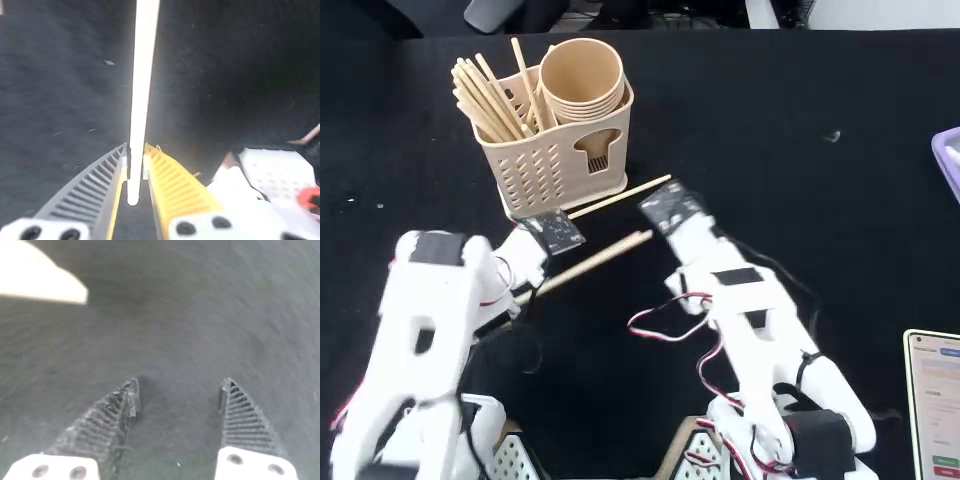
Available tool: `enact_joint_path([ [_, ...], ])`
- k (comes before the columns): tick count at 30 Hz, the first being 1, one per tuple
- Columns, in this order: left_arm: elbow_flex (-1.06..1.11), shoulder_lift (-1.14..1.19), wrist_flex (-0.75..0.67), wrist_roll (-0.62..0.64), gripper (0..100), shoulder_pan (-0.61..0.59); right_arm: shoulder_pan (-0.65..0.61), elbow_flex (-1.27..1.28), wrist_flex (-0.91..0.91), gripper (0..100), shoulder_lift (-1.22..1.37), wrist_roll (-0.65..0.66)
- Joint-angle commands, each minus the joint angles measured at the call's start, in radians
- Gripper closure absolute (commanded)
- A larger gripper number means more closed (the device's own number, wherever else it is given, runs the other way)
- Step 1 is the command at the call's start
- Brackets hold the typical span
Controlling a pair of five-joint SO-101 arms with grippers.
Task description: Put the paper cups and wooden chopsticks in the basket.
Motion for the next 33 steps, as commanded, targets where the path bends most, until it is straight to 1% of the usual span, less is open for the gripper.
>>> enact_joint_path([
  [1, -0.136, -0.272, 0.048, 0.075, 97, -0.007, 0.101, -0.048, -0.046, 73.8, -0.033, -0.132],
  [2, -0.156, -0.307, 0.046, 0.092, 97, 0.001, 0.124, -0.051, -0.054, 76.0, -0.033, -0.169],
  [3, -0.18, -0.33, 0.043, 0.12, 97, 0.004, 0.14, -0.053, -0.058, 80.3, -0.033, -0.195],
  [6, -0.283, -0.359, -0.011, 0.256, 97, 0.004, 0.161, -0.056, -0.06, 99.7, -0.035, -0.218],
  [8, -0.358, -0.365, -0.077, 0.371, 97, 0.004, 0.16, -0.048, -0.077, 96.3, -0.033, -0.216],
  [10, -0.418, -0.368, -0.184, 0.494, 97, 0.004, 0.16, -0.047, -0.095, 98.9, -0.033, -0.222],
  [13, -0.461, -0.358, -0.422, 0.629, 97, 0.004, 0.16, -0.045, -0.107, 98.2, -0.031, -0.222],
  [15, -0.43, -0.353, -0.605, 0.713, 97, 0.004, 0.16, -0.044, -0.107, 98.2, -0.031, -0.222],
  [19, -0.282, -0.298, -1.016, 0.907, 97, 0.004, 0.16, -0.03, -0.132, 98.2, -0.031, -0.222],
  [21, -0.2, -0.245, -1.212, 0.977, 97, 0.004, 0.16, -0.016, -0.158, 98.2, -0.031, -0.222],
  [24, -0.104, -0.143, -1.43, 1.042, 97, 0.004, 0.16, -0.01, -0.173, 98.2, -0.031, -0.222],
  [26, -0.064, -0.063, -1.507, 1.069, 97, 0.004, 0.16, -0.01, -0.173, 98.1, -0.031, -0.222],
  [28, -0.048, 0.012, -1.547, 1.086, 97, -0.002, 0.16, -0.01, -0.175, 98.1, -0.031, -0.222],
  [31, -0.048, 0.094, -1.559, 1.099, 97, 0.004, 0.16, -0.01, -0.175, 98.1, -0.031, -0.222],
  [33, -0.045, 0.103, -1.554, 1.096, 97, 0.004, 0.16, -0.01, -0.175, 98.1, -0.031, -0.222],
])
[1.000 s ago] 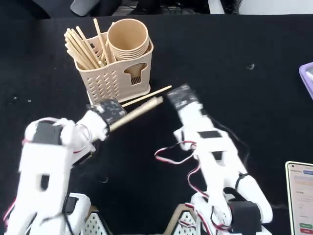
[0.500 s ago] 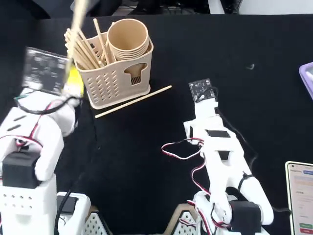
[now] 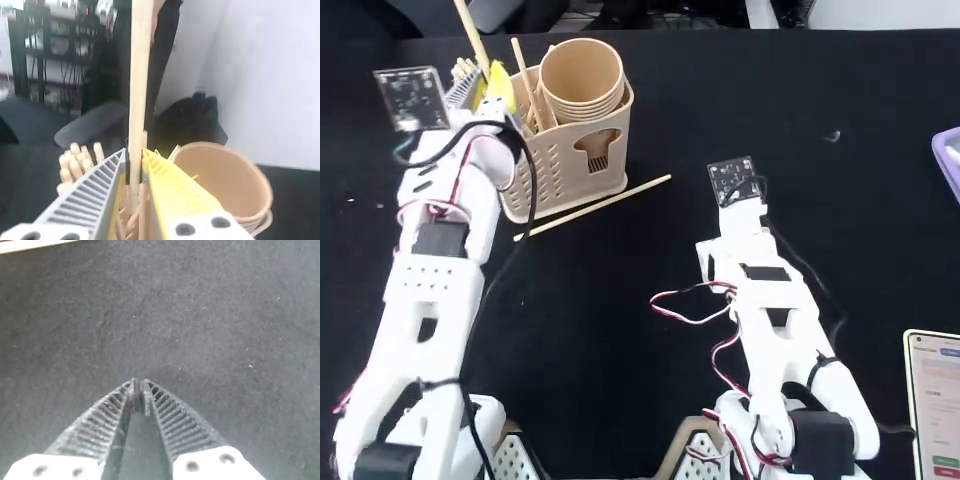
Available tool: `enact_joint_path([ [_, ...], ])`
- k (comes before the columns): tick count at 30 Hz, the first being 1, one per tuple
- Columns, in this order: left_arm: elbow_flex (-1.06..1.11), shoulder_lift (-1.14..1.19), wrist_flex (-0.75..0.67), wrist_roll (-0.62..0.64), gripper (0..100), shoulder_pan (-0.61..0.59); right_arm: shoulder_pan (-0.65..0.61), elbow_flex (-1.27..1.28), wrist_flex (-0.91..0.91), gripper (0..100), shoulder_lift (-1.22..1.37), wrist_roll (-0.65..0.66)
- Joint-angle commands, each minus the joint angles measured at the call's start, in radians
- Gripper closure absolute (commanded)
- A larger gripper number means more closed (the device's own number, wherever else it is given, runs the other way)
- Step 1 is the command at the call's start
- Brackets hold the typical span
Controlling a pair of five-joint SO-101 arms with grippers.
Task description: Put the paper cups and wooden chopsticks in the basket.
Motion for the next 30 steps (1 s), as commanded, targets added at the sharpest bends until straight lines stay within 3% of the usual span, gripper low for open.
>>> enact_joint_path([
  [1, -0.001, 0.028, -0.032, 0.012, 97, 0.004, 0.014, -0.002, -0.028, 98.1, -0.031, -0.011],
  [7, 0.044, 0.028, -0.029, 0.015, 96, 0.004, 0.014, -0.002, -0.023, 98.1, -0.031, -0.009],
  [11, 0.064, 0.026, -0.029, 0.017, 88, 0.005, 0.014, -0.002, -0.023, 98.1, -0.031, -0.008],
  [20, 0.054, -0.072, -0.018, 0.012, 88, 0.005, 0.014, -0.002, -0.023, 97.9, -0.031, -0.005],
  [25, -0.015, -0.215, 0.201, 0.011, 88, 0.004, 0.014, -0.01, -0.017, 96.0, -0.035, -0.003],
  [28, -0.073, -0.324, 0.408, 0.008, 88, -0.013, 0.015, -0.073, 0.077, 85.8, -0.042, 0.005],
  [30, -0.119, -0.404, 0.591, -0.006, 88, -0.073, 0.014, -0.159, 0.187, 79.2, -0.035, 0.081],
])
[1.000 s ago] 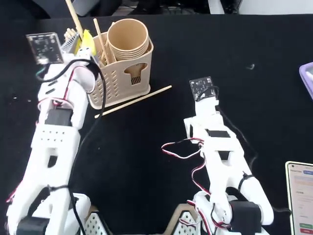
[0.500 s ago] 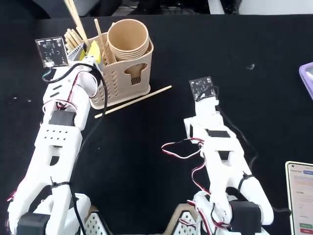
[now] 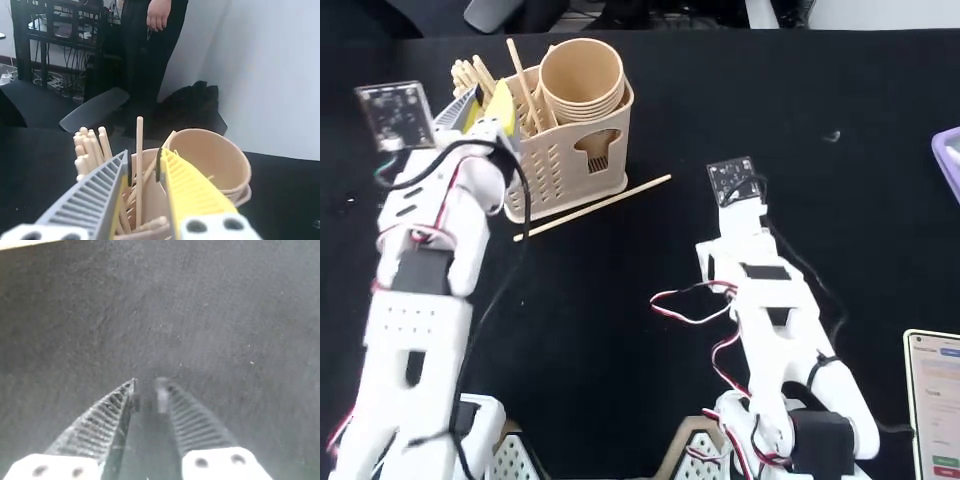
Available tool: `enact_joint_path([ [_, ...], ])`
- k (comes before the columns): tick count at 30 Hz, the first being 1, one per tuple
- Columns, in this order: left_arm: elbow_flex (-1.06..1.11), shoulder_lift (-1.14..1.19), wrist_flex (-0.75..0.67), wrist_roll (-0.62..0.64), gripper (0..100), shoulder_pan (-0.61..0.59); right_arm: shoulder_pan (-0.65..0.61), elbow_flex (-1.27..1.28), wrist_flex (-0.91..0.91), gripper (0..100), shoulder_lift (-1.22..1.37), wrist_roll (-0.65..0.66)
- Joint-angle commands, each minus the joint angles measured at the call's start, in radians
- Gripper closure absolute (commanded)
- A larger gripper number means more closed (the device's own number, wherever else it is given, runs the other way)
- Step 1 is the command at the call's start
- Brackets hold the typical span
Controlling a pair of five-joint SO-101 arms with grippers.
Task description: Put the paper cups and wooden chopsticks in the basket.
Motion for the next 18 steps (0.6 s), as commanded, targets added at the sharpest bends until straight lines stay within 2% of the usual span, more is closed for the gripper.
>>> enact_joint_path([
  [1, -0.156, -0.189, 0.387, -0.04, 88, -0.101, 0.012, -0.165, 0.172, 77.1, -0.035, 0.123],
  [5, -0.154, -0.278, 0.674, -0.135, 88, -0.219, -0.014, -0.329, 0.342, 77.7, -0.035, 0.318],
  [8, -0.044, -0.287, 0.775, -0.161, 88, -0.306, -0.046, -0.384, 0.356, 77.9, -0.033, 0.457],
  [10, 0.079, -0.287, 0.761, -0.163, 88, -0.369, -0.083, -0.384, 0.315, 77.7, -0.008, 0.522],
  [13, 0.269, -0.287, 0.66, -0.15, 88, -0.438, -0.127, -0.384, 0.222, 77.6, 0.087, 0.594],
  [15, 0.372, -0.287, 0.594, -0.133, 88, -0.455, -0.153, -0.389, 0.184, 77.6, 0.166, 0.651],
  [18, 0.458, -0.29, 0.534, -0.115, 88, -0.452, -0.175, -0.389, 0.183, 77.6, 0.266, 0.824],
])
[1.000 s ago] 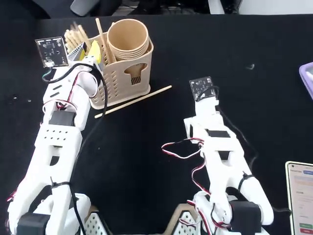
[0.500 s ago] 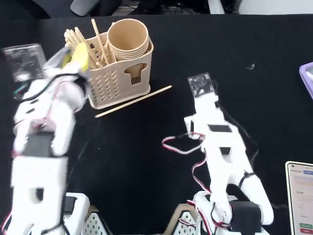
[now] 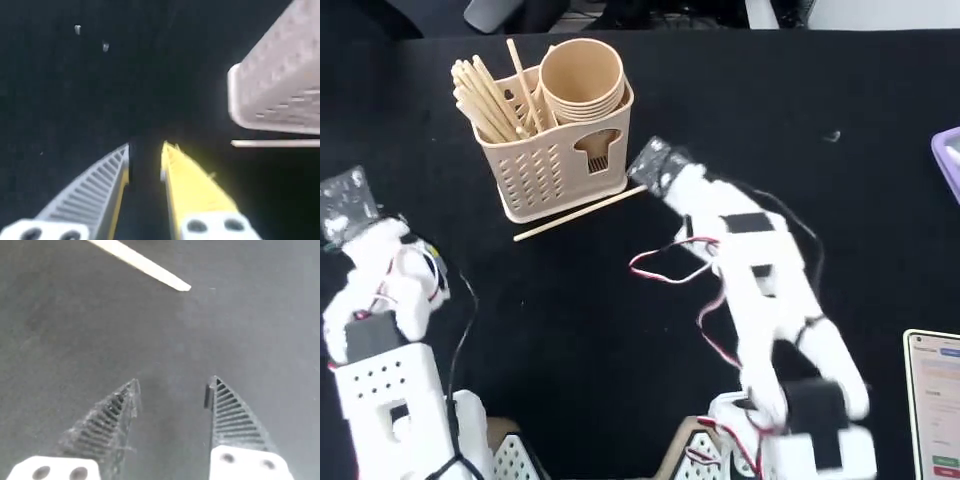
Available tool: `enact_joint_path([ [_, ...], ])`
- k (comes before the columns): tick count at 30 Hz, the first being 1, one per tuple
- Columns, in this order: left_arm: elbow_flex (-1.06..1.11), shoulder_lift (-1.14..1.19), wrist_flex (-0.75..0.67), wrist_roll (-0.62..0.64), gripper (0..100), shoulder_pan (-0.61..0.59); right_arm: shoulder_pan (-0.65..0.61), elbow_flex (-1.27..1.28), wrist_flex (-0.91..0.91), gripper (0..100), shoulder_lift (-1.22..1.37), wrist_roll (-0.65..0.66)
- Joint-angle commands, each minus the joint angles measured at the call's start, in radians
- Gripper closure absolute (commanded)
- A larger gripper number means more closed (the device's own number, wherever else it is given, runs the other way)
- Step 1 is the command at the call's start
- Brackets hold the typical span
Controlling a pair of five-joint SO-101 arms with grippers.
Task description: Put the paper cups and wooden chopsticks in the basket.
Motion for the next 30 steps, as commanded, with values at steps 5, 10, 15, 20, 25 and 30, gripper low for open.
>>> enact_joint_path([
  [5, 0.101, -0.011, -0.086, 0.034, 88, -0.016, -0.028, -0.102, -0.086, 77.6, 0.166, 0.327],
  [10, 0.11, -0.011, -0.086, 0.032, 88, -0.019, -0.038, -0.189, -0.117, 77.6, 0.226, 0.407],
  [15, 0.11, -0.011, -0.086, 0.032, 88, -0.021, -0.069, -0.28, -0.117, 77.6, 0.328, 0.42],
  [20, 0.11, -0.011, -0.086, 0.031, 88, -0.022, -0.089, -0.36, -0.112, 77.6, 0.427, 0.42],
  [25, 0.111, -0.014, -0.086, 0.031, 88, -0.022, -0.095, -0.389, -0.114, 77.6, 0.464, 0.427],
  [30, 0.111, -0.018, -0.084, 0.031, 88, -0.068, -0.12, -0.378, -0.084, 83.0, 0.466, 0.512],
])
